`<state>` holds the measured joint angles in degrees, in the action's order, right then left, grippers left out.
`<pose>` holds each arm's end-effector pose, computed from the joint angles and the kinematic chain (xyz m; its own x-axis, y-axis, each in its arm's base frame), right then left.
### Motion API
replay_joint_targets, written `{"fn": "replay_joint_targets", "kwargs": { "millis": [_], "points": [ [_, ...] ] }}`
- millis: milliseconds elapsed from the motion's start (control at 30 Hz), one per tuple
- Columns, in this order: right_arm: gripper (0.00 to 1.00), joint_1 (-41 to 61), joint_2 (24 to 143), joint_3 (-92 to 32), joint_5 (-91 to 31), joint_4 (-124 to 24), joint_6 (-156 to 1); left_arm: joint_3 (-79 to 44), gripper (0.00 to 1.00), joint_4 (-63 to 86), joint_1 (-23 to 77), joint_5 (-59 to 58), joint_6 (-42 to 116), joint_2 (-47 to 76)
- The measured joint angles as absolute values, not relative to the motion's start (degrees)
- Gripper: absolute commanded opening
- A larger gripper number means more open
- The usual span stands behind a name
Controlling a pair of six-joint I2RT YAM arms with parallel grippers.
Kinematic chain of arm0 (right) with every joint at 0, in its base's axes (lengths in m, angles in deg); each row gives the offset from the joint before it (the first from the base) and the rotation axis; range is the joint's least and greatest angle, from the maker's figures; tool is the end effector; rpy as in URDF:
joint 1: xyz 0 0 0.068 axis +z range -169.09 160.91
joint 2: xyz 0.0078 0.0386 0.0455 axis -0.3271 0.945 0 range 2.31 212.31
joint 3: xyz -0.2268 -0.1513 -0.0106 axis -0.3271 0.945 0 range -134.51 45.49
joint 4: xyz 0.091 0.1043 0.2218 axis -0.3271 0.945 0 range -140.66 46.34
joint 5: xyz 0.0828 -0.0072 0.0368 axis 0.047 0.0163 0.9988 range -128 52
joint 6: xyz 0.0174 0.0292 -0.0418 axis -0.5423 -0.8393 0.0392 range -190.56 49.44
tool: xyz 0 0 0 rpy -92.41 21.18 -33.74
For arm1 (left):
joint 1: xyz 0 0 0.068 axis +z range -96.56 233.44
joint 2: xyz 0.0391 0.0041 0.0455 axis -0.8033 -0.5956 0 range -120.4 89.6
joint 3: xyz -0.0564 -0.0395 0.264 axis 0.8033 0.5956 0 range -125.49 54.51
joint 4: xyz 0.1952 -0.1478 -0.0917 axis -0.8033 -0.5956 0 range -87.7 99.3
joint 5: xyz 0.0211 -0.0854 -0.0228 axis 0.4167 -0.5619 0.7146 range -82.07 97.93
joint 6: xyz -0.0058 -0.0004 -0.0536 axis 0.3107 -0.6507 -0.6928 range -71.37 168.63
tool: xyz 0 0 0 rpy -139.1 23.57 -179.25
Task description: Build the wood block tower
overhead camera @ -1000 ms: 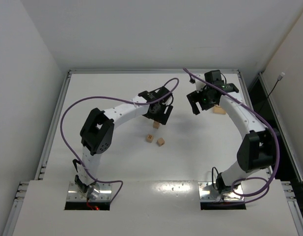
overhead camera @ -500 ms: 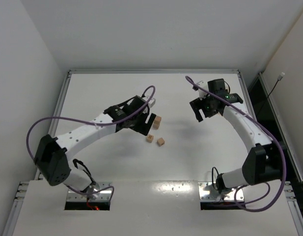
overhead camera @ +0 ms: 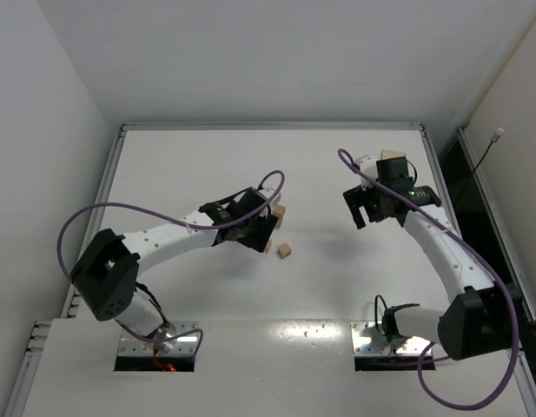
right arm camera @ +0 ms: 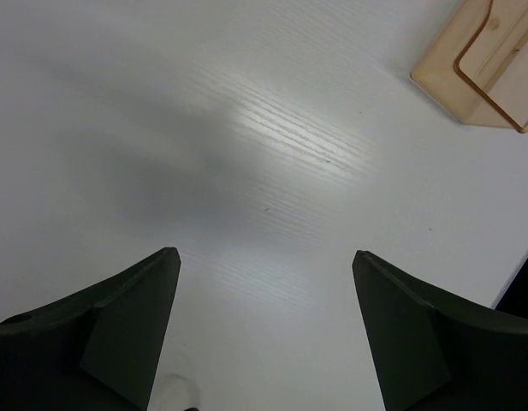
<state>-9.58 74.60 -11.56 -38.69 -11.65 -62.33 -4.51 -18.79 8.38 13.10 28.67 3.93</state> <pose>0.2525 0.0419 0.2697 -0.7694 -0.2741 -0.5770 -0.2713 0.9580 -0.0932 0.2205 -0.2166 0.2312 -0.7702 0.2905 -0.5678 0.4312 0.8931 -0.1280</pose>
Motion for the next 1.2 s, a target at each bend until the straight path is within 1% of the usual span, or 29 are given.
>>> {"fn": "replay_joint_targets", "kwargs": {
  "millis": [33,100,433,1200],
  "points": [
    [0.79,-9.7,73.9,-11.3,-38.9,-11.6,-62.4,-4.5,0.53,-18.2,8.3,13.3,28.4,3.2],
    [0.79,-10.1,72.7,-10.6,-39.1,-11.6,-62.5,-4.5,0.49,-17.1,8.0,13.7,27.7,1.6],
    [0.79,-11.7,70.9,-9.2,-39.3,-11.2,-62.7,-6.0,0.47,-14.2,7.1,15.2,24.4,-6.4],
    [0.79,-13.3,70.3,-8.7,-38.4,-10.3,-62.7,-8.1,0.43,-12.0,6.2,16.8,23.0,-10.1]
  ]
}}
